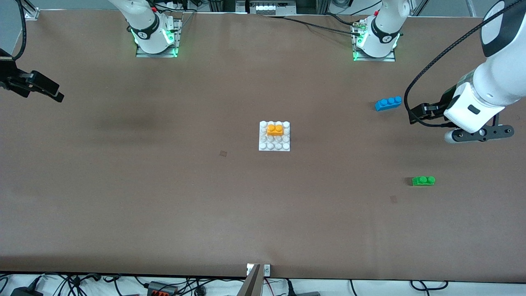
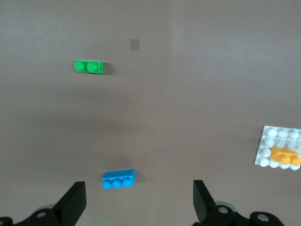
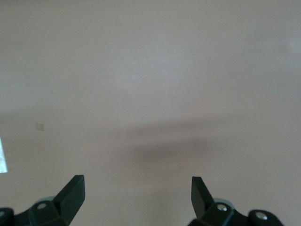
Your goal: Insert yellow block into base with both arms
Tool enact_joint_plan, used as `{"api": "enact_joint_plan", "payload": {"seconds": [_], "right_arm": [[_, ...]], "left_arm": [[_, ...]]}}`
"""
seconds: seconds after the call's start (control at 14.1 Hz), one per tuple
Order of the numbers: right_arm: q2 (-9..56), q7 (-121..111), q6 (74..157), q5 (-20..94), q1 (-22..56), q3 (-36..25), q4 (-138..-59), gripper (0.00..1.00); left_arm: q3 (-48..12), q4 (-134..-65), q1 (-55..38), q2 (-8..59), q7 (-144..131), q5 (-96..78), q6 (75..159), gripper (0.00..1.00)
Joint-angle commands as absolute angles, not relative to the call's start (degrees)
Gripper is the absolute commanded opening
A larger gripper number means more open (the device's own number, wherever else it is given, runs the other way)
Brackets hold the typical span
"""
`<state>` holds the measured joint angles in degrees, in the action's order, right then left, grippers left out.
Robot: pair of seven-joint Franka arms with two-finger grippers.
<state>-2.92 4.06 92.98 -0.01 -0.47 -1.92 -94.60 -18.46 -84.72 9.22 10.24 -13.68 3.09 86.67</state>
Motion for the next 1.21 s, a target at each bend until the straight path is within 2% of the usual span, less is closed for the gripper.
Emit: {"api": "enact_joint_plan", "payload": {"seconds": [0.0, 0.36, 1.14], "right_arm": [[-3.08, -1.39, 93.69, -1.49, -0.79, -1.76, -94.75, 1.0], [1.14, -2.29, 92.12, -0.88, -0.79, -1.76, -89.04, 1.0], [1.23, -2.11, 91.76, -0.88, -0.7, -1.76, -89.3, 1.0]], "left_arm": [[-14.34, -85.17, 8.35, 9.14, -7.12, 1.41, 86.04, 1.0], [-13.53, -84.9, 6.42, 8.79, -13.36, 1.23, 86.22, 1.0], [-13.27, -84.55, 6.94, 9.4, -12.48, -1.31, 86.31, 1.0]]}}
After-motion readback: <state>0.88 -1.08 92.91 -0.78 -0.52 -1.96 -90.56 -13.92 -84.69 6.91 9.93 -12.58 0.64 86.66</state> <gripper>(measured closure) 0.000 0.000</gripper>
